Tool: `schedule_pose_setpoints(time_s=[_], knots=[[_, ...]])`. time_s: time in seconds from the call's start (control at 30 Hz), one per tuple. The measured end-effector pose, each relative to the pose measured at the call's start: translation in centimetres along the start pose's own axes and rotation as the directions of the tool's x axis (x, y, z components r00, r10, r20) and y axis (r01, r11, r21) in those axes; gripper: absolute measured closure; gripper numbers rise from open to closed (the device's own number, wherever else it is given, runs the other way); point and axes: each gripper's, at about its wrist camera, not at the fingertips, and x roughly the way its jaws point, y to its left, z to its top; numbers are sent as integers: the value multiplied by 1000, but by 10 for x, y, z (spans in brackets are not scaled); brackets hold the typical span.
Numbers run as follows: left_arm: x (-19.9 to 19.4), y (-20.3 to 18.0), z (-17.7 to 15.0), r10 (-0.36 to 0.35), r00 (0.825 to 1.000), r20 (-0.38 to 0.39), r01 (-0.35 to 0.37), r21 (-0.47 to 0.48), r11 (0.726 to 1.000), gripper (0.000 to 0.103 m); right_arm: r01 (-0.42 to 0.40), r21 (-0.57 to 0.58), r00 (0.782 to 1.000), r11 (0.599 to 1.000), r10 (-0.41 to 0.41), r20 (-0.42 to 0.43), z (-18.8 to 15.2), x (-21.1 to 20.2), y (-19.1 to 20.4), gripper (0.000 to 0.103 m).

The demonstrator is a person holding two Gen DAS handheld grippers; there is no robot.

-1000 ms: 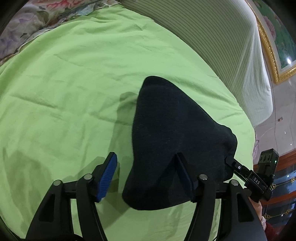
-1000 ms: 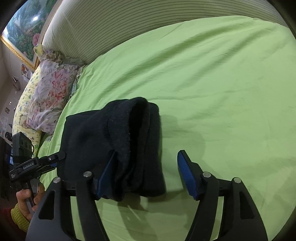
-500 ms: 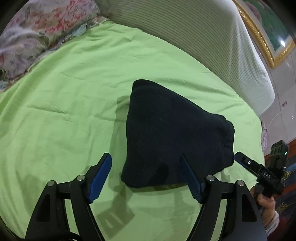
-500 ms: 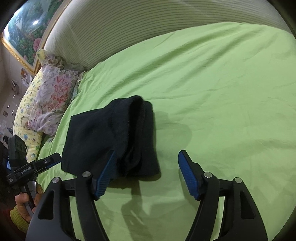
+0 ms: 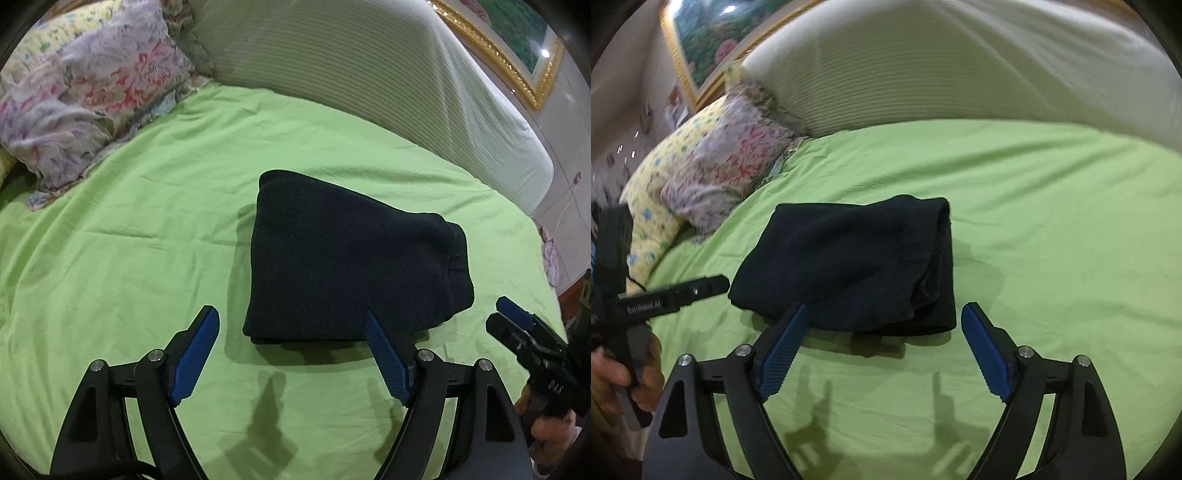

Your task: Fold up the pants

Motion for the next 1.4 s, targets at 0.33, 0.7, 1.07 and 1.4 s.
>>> schedule_pose_setpoints(time_s=[0.33,0.7,1.07,1.4], knots=[[-13,-13,-19,74,993,91,-79,50,996,20,56,-68,998,996,-53,42,-17,0,18,12],[-8,-23,-39,92,991,102,-103,115,988,16,102,-77,993,992,-97,73,-28,5,33,5],[-12,-34,-45,140,978,152,-166,176,970,6,84,-108,993,991,-74,86,-28,9,41,3],[-9,-31,-45,152,977,147,-175,159,972,5,85,-92,993,992,-77,85,-27,9,38,2]])
